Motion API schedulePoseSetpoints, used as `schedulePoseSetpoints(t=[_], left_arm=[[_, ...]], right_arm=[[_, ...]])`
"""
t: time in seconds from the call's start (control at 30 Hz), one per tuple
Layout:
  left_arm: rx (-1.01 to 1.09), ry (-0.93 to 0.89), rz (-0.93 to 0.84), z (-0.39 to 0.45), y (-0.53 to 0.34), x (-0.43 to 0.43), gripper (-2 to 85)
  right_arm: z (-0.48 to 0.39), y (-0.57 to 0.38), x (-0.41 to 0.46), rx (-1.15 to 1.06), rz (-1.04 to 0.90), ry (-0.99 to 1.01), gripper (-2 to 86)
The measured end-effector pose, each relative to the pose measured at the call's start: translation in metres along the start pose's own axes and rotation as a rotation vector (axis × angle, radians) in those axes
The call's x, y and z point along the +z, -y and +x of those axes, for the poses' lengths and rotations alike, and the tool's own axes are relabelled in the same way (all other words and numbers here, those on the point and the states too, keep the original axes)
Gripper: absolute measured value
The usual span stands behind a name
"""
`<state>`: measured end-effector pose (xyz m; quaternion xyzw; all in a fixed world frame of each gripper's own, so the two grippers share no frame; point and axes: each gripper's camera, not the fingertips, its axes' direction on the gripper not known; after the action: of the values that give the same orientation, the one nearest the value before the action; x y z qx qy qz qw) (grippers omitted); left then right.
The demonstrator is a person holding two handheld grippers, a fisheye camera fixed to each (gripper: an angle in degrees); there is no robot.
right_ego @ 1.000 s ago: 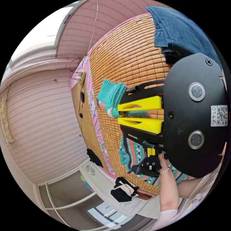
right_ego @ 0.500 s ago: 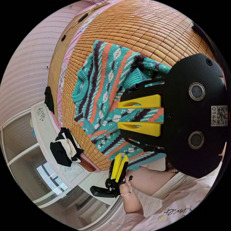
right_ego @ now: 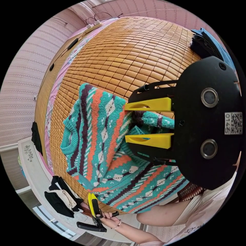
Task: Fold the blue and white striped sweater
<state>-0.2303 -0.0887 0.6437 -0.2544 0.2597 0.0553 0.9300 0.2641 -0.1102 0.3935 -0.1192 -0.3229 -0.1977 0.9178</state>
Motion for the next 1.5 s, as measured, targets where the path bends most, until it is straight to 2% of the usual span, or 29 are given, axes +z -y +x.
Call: schedulePoseSetpoints(t=[0.07,0.13,0.17,0.23,0.3,0.37,0.53,0.7,0.77,0.83,0.97,1.07,1.17,1.23,1.37,1.43,1.5], left_arm=[[-0.047,-0.009,-0.055,-0.009,0.013,0.011,10.7],[-0.038,-0.03,-0.093,-0.013,0.023,0.008,7.3],[0.007,-0.076,-0.13,-0.011,0.028,0.006,2.8],[0.067,-0.175,-0.078,-0.005,0.029,-0.006,-0.1],[0.168,-0.081,-0.062,0.01,0.028,-0.012,-0.7],[0.214,0.027,-0.104,0.012,0.024,-0.002,-0.7],[0.141,-0.053,-0.005,-0.026,0.009,-0.028,1.5],[0.017,-0.069,0.104,-0.104,0.011,-0.069,5.7],[-0.024,-0.075,0.122,-0.127,0.017,-0.076,6.5],[-0.073,-0.037,0.124,-0.148,0.024,-0.077,8.6],[-0.147,-0.042,0.019,-0.192,0.04,-0.062,12.3],[-0.202,-0.133,0.05,-0.216,0.041,-0.06,12.5],[-0.225,-0.275,0.021,-0.232,0.045,-0.05,11.9],[-0.245,-0.263,-0.012,-0.241,0.047,-0.05,10.3],[-0.306,-0.313,-0.019,-0.259,0.042,-0.062,5.6],[-0.283,-0.295,0.026,-0.258,0.04,-0.079,5.1],[-0.254,-0.367,0.142,-0.258,0.03,-0.114,4.9]], right_arm=[[0.006,-0.001,-0.002,0.008,0.016,-0.049,7.1],[0.017,-0.006,-0.012,0.052,0.065,-0.011,5.2],[0.027,-0.013,-0.02,0.095,0.117,0.014,4.6],[0.043,-0.027,-0.029,0.169,0.186,0.06,4.1],[0.061,-0.042,-0.025,0.252,0.212,0.08,4.0],[0.079,-0.054,-0.002,0.308,0.116,0.097,4.3],[0.105,-0.057,-0.023,0.3,0.121,0.163,6.2],[0.126,-0.059,-0.057,0.303,0.284,0.2,6.7],[0.135,-0.058,-0.073,0.307,0.439,0.189,6.6],[0.146,-0.048,-0.068,0.327,0.469,0.196,7.0],[0.174,0.0,-0.018,0.38,0.262,0.212,12.4],[0.18,0.029,0.007,0.344,0.168,0.237,13.6],[0.176,0.053,0.022,0.292,0.047,0.174,10.3],[0.177,0.062,0.024,0.276,0.004,0.145,6.8],[0.193,0.07,0.004,0.278,0.032,0.208,4.6],[0.199,0.067,-0.014,0.277,0.096,0.232,3.0],[0.202,0.057,-0.04,0.257,0.197,0.277,1.2]])
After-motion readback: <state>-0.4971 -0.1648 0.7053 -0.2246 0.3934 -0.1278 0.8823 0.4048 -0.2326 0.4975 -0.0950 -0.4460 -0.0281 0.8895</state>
